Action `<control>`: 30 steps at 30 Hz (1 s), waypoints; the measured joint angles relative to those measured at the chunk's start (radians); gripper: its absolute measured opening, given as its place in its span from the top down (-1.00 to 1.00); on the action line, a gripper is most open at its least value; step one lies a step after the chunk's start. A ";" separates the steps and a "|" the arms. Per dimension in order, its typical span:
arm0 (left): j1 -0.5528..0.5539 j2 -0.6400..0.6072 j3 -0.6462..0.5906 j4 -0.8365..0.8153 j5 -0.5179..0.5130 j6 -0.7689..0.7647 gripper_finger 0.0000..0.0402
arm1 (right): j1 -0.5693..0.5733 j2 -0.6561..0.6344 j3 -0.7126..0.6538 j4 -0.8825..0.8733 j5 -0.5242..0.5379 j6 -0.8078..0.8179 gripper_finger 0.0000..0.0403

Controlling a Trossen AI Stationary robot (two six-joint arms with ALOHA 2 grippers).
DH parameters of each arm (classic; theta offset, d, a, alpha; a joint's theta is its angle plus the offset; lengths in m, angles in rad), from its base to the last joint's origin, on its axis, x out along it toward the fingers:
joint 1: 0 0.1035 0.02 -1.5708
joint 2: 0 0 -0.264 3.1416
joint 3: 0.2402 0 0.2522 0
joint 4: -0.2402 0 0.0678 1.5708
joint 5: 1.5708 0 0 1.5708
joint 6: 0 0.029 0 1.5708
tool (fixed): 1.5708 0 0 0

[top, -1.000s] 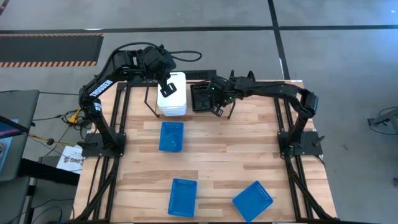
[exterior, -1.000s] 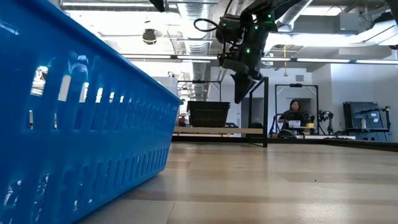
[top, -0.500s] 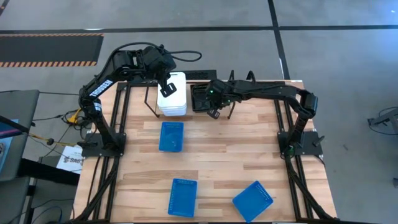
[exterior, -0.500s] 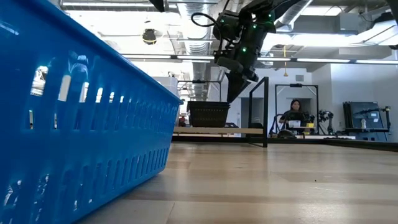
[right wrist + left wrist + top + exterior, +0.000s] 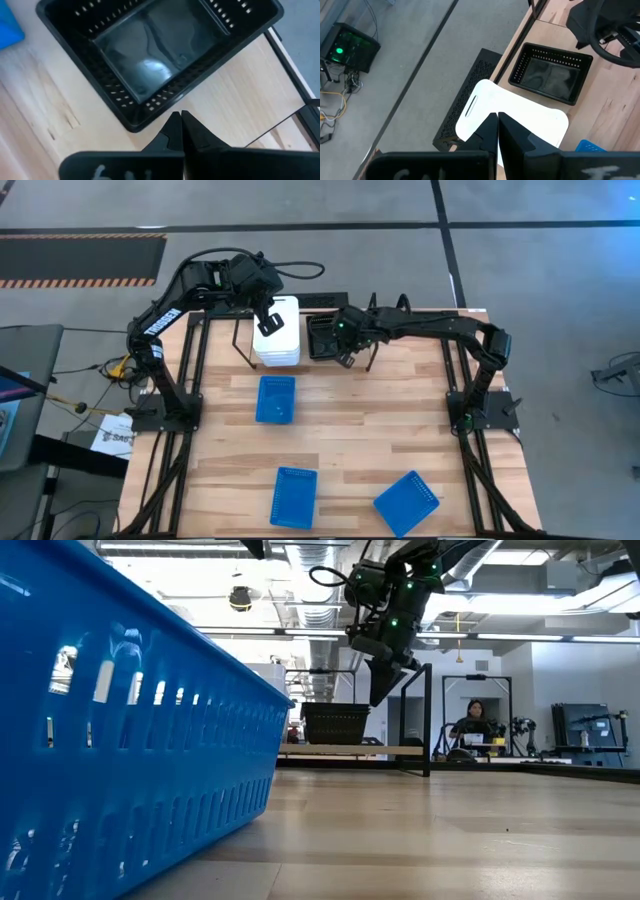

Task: Stack baskets on shelf by color
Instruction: Stack the black bin on top of the black bin on the shelf, then put the top blue bin on the shelf

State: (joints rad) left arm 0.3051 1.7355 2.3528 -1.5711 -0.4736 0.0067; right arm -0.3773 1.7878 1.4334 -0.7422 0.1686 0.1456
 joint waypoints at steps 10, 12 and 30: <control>0.000 0.000 0.000 0.000 0.000 0.000 1.00 | 0.011 0.000 0.000 0.003 0.018 0.014 1.00; 0.000 0.000 0.000 0.000 0.000 0.000 1.00 | 0.009 0.002 0.000 0.005 0.020 0.023 1.00; 0.000 0.000 0.000 0.000 0.000 0.023 1.00 | 0.024 0.110 0.003 0.022 -0.014 0.001 1.00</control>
State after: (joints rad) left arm 0.3050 1.7355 2.3531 -1.5711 -0.4740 0.0299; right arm -0.3538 1.8975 1.4369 -0.7199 0.1544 0.1463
